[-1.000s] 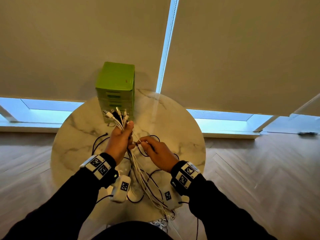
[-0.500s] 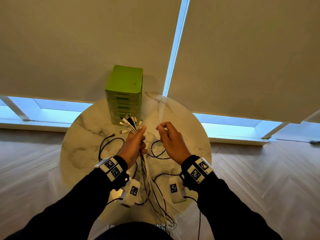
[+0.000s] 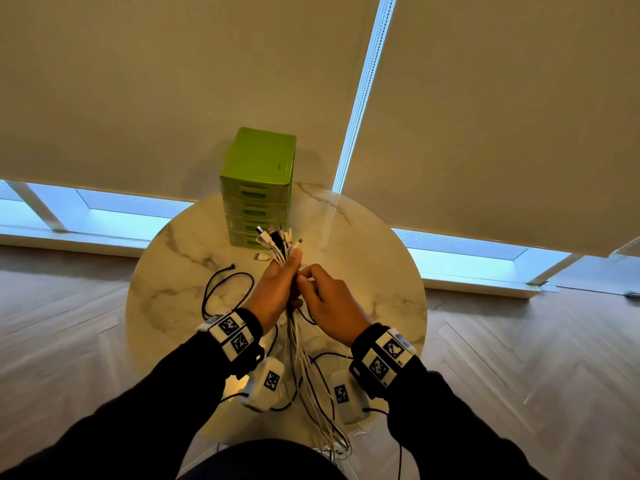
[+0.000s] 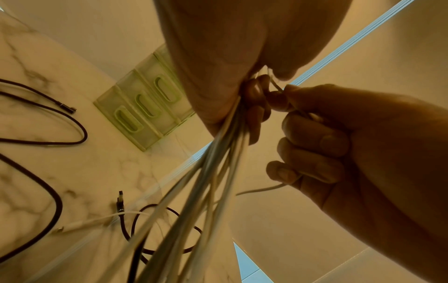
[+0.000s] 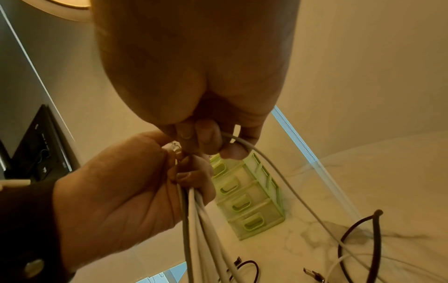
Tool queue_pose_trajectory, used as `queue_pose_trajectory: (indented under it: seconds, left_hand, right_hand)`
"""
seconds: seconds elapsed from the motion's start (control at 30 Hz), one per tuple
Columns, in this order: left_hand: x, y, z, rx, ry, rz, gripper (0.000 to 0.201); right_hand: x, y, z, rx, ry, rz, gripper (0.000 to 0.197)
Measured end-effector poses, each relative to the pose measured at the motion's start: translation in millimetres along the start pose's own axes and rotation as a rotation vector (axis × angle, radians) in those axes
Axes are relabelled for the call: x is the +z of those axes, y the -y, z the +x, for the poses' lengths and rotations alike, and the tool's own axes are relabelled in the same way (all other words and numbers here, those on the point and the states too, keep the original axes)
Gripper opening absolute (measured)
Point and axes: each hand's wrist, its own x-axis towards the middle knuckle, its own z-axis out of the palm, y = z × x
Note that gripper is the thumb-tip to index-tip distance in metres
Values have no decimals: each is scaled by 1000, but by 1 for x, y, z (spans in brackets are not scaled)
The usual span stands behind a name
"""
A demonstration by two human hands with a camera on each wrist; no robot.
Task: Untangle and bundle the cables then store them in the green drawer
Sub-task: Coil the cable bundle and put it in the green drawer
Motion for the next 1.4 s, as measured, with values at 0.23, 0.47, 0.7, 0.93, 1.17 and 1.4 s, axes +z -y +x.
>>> queue_pose_trajectory:
  seconds: [0.23,0.47,0.7,0.93,1.17,1.4]
  left_hand:
    - [-6,-3,-1,64,-29,79,47]
    - [-23,-25,9,90,-146,-70,28]
    - [-62,-51,12,217,-280,-239,44]
    - [-97,-81,-1,247,-227,-204,43]
    - [-85,-50,1,144,-249,10,41]
    - [-57,-28,15,38,-327,1,52]
  right_hand:
    - [3,-8,5,-14,23,18,22]
    - [12,-54,8,127,229,98,56]
    - [22,-115,3,228,434,-297,45]
    - [8,-154,38,221,425,-608,27]
    - [-5,-73,97,56,-64,-125,36]
    - [29,-6,84,-195,84,-7,20]
